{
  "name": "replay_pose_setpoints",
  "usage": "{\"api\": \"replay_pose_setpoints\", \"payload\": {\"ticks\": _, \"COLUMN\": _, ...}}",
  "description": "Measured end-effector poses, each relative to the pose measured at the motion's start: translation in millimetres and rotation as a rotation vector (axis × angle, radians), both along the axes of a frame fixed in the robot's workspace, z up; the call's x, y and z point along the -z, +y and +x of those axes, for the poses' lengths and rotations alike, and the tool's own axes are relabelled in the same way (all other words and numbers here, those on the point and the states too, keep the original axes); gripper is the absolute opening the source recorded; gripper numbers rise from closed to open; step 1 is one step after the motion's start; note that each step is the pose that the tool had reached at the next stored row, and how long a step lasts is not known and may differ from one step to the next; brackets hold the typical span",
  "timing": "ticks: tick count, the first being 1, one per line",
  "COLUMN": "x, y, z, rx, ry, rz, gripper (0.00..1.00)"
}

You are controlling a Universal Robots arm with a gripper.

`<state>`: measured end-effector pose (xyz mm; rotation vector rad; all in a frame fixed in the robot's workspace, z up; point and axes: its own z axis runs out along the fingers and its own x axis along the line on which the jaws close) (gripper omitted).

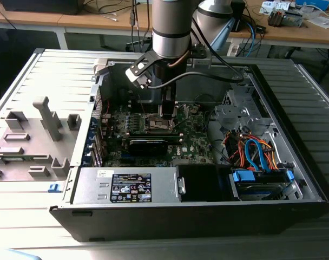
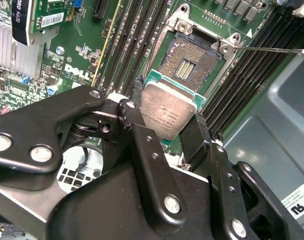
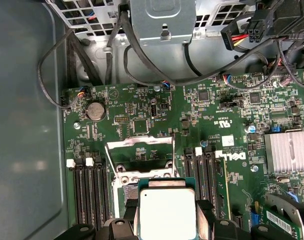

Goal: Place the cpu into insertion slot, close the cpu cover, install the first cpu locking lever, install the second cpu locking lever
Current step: 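Place the cpu into insertion slot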

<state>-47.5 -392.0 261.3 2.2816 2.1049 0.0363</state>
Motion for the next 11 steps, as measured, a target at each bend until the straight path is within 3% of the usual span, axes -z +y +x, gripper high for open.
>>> {"api": "replay_pose_setpoints", "payload": {"ticks": 11, "x": 0.5, "y": 0.0, "z": 0.0, "rx": 0.01, "ry": 0.0, "rz": 0.0, "gripper": 0.55}}
